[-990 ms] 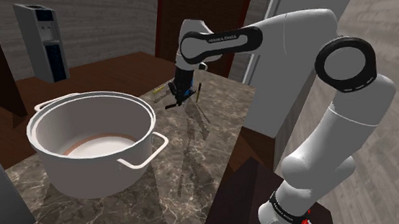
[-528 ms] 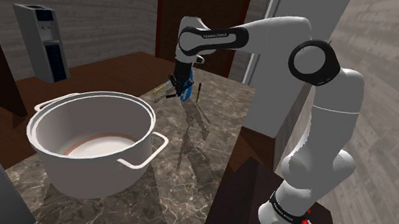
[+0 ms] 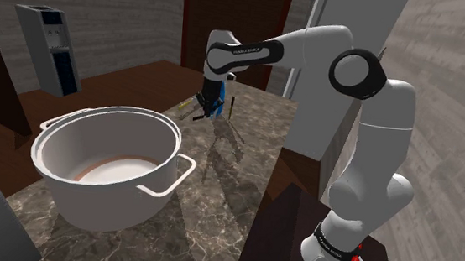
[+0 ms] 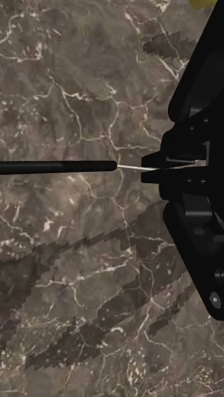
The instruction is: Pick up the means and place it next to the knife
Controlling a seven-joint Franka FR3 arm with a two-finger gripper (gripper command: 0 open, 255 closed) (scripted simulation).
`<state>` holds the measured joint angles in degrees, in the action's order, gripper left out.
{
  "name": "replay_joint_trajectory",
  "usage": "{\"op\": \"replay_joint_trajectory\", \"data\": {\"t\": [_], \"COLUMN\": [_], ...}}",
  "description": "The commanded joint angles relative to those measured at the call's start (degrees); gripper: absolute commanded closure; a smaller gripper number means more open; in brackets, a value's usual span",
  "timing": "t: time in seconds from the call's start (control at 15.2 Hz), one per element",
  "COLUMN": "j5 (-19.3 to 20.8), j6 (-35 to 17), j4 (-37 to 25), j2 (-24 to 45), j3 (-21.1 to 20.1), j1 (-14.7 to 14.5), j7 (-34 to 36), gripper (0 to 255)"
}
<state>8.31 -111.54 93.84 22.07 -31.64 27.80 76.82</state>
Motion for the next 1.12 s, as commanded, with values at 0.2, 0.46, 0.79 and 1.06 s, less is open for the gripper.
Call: {"op": "replay_joint_trajectory", "data": {"t": [0.2, 0.46, 0.79, 1.06], "j5": [0.64, 1.35, 2.15, 2.16], "j6": [-3.51, -6.1, -8.62, -8.62], "j4": [2.66, 4.21, 5.56, 5.55], "j2": [0.97, 2.14, 3.47, 3.48], "j3": [0.34, 0.7, 1.13, 1.12], "j1": [-0.03, -0.22, -0.48, -0.47], "j7": [0.29, 0.63, 1.01, 1.02], "gripper": [255, 255, 255, 255]}}
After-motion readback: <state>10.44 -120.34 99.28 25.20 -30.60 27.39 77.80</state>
